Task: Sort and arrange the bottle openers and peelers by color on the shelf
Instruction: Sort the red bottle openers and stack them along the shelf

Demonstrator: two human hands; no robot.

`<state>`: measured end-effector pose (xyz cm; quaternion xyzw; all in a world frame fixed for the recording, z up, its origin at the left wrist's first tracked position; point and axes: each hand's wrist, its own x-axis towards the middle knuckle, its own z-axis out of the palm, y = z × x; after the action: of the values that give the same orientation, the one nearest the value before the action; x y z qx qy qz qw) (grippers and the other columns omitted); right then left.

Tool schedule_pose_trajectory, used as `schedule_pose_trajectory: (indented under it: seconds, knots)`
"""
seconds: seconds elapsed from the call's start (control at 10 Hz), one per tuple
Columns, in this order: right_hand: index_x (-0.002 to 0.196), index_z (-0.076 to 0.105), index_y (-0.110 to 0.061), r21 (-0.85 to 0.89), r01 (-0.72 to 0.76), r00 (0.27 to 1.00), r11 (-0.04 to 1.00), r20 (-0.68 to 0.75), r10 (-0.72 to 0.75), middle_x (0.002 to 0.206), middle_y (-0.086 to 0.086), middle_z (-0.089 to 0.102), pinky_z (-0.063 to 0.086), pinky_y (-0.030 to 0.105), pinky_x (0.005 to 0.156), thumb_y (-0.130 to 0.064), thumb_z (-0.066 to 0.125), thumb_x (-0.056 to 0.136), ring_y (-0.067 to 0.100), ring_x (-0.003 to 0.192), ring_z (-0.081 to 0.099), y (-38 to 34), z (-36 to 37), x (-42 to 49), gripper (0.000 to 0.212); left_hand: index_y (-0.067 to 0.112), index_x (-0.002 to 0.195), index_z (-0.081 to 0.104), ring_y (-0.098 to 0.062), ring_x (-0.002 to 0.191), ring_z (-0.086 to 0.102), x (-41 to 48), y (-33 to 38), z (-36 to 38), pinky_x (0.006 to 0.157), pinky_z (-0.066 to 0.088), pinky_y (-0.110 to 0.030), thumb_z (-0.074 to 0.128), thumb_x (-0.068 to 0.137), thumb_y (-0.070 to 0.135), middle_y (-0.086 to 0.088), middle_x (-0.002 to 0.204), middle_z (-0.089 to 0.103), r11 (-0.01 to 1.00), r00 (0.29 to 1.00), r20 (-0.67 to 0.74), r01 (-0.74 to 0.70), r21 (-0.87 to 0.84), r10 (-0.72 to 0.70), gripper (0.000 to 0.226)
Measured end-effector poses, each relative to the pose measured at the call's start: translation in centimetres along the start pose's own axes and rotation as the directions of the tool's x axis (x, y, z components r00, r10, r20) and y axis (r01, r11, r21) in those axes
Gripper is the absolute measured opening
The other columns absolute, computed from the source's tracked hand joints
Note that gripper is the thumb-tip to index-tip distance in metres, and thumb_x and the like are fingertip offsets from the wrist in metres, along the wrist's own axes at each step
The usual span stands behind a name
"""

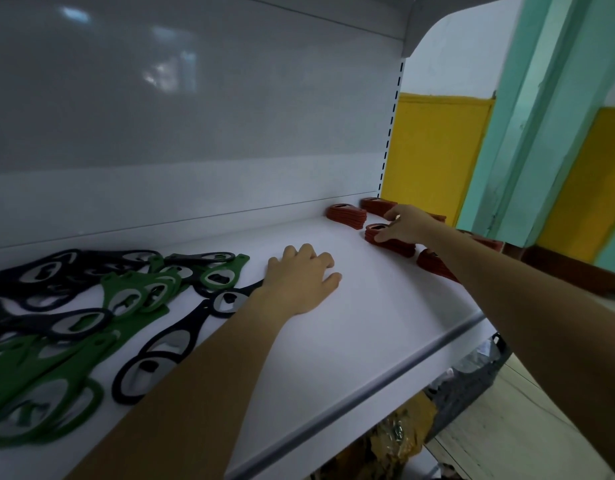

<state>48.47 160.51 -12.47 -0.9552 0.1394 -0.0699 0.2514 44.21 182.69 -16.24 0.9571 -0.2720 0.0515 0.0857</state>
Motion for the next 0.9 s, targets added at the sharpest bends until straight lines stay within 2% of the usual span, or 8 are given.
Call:
schedule_pose_trajectory:
  seconds: [0.2,0.4,0.5,0.7,0.8,0.9]
  knots:
    - [0.136,0.042,-0.008,0.03,-0.015,1.0,0.999,-0.005,0.015,0.135,0.01,0.049,0.038,0.028,0.09,-0.026,0.071,0.08,0.026,0.121,0.048,0.2,-0.5,0.0,0.066,0.027,0.135,0.04,-0.025,0.126,0.032,0.0,0.0,0.0,0.099,0.03,-0.04,0.03,0.097,0.047,-0.003,0.138,0.038,1.0,1.0,0.002,0.001,0.011,-0.001,0.044]
    - [0.135,0.041,-0.008,0.036,-0.013,1.0,0.999,-0.005,0.013,0.132,0.01,0.051,0.039,0.031,0.091,-0.031,0.073,0.077,0.027,0.117,0.049,0.3,-0.6,-0.4,0.07,0.027,0.136,0.039,-0.025,0.127,0.032,0.0,0.1,-0.1,0.1,0.03,-0.04,0.03,0.098,0.047,-0.003,0.139,0.037,1.0,1.0,0.009,0.004,0.007,-0.004,0.044]
    - [0.138,0.037,-0.009,0.003,-0.012,1.0,1.0,0.009,0.012,0.135,0.011,0.048,0.038,0.03,0.088,-0.033,0.073,0.077,0.028,0.119,0.048,0.3,-0.6,-0.7,0.074,0.027,0.136,0.04,-0.025,0.127,0.032,-0.1,0.1,-0.1,0.1,0.03,-0.04,0.03,0.098,0.046,-0.003,0.139,0.037,1.0,1.0,0.01,0.002,0.008,-0.002,0.043]
    - [0.14,0.03,-0.005,-0.185,-0.039,0.998,0.982,0.033,0.046,0.137,0.014,0.044,0.038,0.03,0.084,-0.026,0.075,0.076,0.031,0.12,0.045,0.3,-1.3,-2.0,0.081,0.027,0.136,0.04,-0.025,0.127,0.032,0.0,0.0,-0.1,0.1,0.03,-0.041,0.03,0.098,0.046,-0.004,0.139,0.037,1.0,1.0,0.006,0.004,0.004,-0.005,0.044]
    - [0.139,0.031,-0.006,-0.242,-0.026,0.999,0.97,0.018,0.032,0.132,0.015,0.048,0.038,0.029,0.078,-0.022,0.073,0.078,0.028,0.11,0.049,0.3,-1.2,-2.6,0.076,0.027,0.136,0.04,-0.025,0.127,0.032,-0.1,0.1,-0.1,0.099,0.03,-0.041,0.03,0.098,0.046,-0.004,0.139,0.037,1.0,1.0,0.005,0.003,0.006,-0.003,0.044]
    - [0.135,0.033,-0.004,-0.29,-0.033,0.999,0.957,0.006,0.036,0.118,0.017,0.056,0.042,0.03,0.065,-0.016,0.069,0.081,0.026,0.088,0.055,0.0,-0.9,-2.9,0.066,0.027,0.136,0.04,-0.026,0.127,0.032,-0.1,0.1,-0.1,0.099,0.031,-0.041,0.03,0.098,0.046,-0.004,0.138,0.037,1.0,1.0,0.007,0.004,0.005,-0.004,0.044]
